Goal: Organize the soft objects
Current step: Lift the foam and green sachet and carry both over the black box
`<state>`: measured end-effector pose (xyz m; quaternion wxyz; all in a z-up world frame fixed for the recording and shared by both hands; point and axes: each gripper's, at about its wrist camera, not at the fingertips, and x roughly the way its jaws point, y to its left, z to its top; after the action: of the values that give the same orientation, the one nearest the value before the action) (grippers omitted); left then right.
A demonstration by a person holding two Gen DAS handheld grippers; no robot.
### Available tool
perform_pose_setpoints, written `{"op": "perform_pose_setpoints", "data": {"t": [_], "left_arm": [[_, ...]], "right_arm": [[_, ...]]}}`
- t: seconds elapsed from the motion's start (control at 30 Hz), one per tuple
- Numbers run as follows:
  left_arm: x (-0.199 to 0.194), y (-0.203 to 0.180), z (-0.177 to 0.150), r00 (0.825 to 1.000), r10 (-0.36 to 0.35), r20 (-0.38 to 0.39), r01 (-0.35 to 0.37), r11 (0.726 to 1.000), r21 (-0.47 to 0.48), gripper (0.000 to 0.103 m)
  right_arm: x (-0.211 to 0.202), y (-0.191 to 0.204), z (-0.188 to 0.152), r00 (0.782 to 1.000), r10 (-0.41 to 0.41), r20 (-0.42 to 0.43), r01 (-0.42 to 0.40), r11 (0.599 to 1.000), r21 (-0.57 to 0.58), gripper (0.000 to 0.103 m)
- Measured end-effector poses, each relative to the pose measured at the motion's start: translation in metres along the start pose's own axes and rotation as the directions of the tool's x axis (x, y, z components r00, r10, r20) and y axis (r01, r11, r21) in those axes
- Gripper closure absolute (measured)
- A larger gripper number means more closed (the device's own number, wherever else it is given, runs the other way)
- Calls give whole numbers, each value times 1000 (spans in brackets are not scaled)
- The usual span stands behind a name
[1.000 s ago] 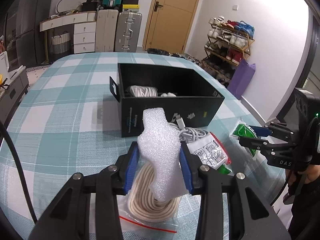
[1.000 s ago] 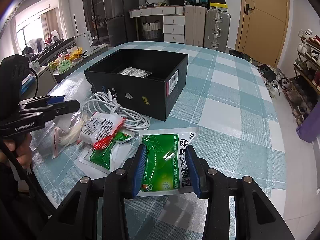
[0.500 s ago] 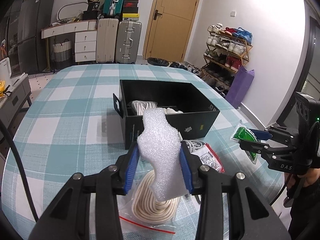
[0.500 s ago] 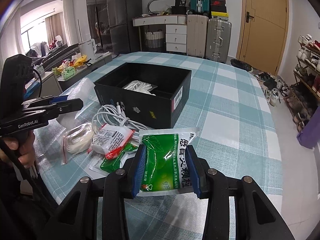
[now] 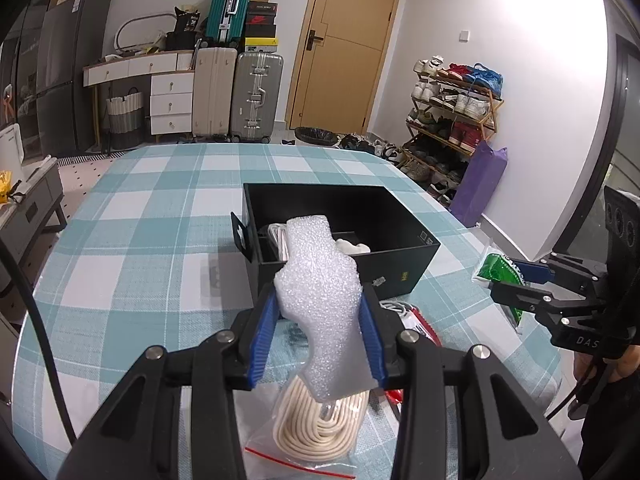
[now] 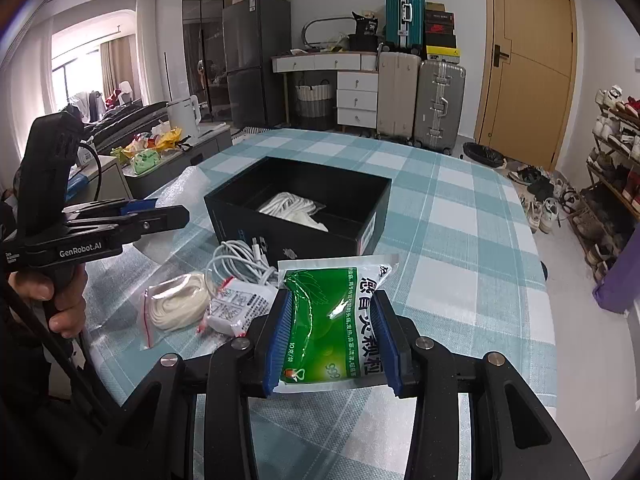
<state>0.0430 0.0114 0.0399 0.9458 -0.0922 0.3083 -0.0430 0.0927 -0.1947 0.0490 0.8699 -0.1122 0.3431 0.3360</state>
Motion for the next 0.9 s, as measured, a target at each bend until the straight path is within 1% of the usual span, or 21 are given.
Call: {"op": "perform_pose_setpoints", "data": {"t": [0.27, 0.5, 0.9], "left_arm": [[-2, 2, 12, 1000, 4, 21, -4, 1000, 10, 64], [0, -3, 25, 1000, -5, 27, 5, 1000, 28, 64], [10, -11, 44, 999, 5, 39, -7, 998, 58, 64]], "right_arm": [[-3, 4, 15, 1000, 10, 26, -10, 1000, 3, 63], [-4, 4, 29, 998, 14, 61, -15, 999, 28, 63], [0, -3, 54, 995, 34, 99, -39, 998, 49, 63]]}}
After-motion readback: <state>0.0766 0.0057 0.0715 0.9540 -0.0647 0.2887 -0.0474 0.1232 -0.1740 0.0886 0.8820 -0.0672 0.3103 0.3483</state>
